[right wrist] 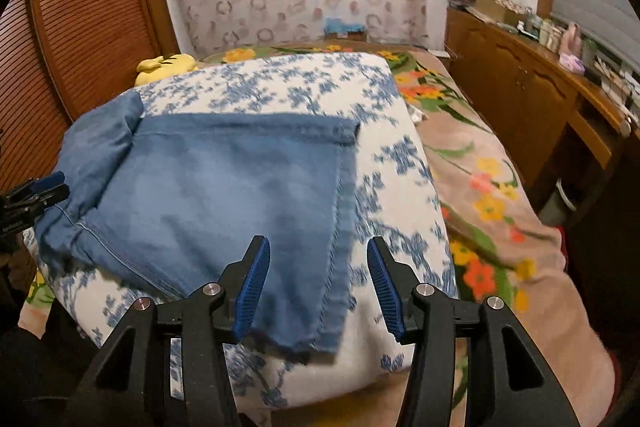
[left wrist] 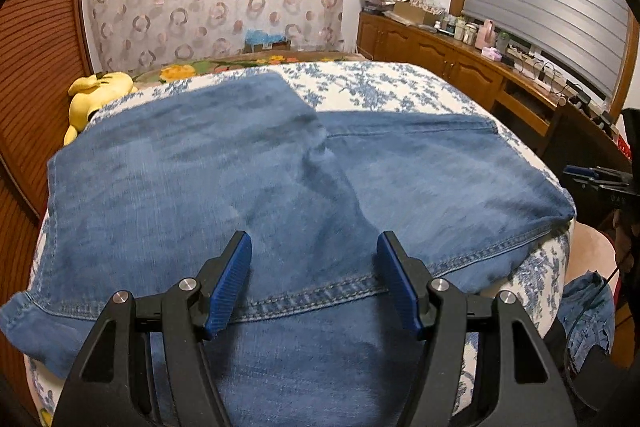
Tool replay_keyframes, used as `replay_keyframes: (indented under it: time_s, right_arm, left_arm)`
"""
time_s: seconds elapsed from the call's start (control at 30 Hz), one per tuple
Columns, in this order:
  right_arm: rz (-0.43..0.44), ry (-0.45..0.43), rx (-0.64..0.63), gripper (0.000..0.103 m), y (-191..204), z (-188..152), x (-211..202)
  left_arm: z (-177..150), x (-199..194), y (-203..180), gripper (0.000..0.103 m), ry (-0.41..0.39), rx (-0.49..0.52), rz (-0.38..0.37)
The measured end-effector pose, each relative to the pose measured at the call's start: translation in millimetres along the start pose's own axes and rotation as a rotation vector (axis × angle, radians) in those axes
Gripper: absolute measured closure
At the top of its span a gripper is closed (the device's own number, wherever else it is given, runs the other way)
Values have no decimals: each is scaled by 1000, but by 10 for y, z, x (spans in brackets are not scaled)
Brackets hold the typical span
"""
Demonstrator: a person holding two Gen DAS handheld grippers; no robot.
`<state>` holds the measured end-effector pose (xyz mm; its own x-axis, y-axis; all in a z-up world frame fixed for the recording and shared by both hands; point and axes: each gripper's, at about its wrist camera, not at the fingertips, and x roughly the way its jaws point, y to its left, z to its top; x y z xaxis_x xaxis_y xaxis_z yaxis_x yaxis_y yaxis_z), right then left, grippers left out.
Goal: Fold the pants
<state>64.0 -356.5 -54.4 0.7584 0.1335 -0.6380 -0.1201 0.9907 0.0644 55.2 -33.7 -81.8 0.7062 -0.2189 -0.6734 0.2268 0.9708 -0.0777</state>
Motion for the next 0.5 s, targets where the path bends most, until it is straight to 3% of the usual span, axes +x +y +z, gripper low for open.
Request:
replay_keyframes:
  time_s: [0.5]
  right_arm:
    - [15, 68, 8, 50, 69, -118, 121]
  left_arm:
    - [-205, 50, -49, 35, -4, 9, 16]
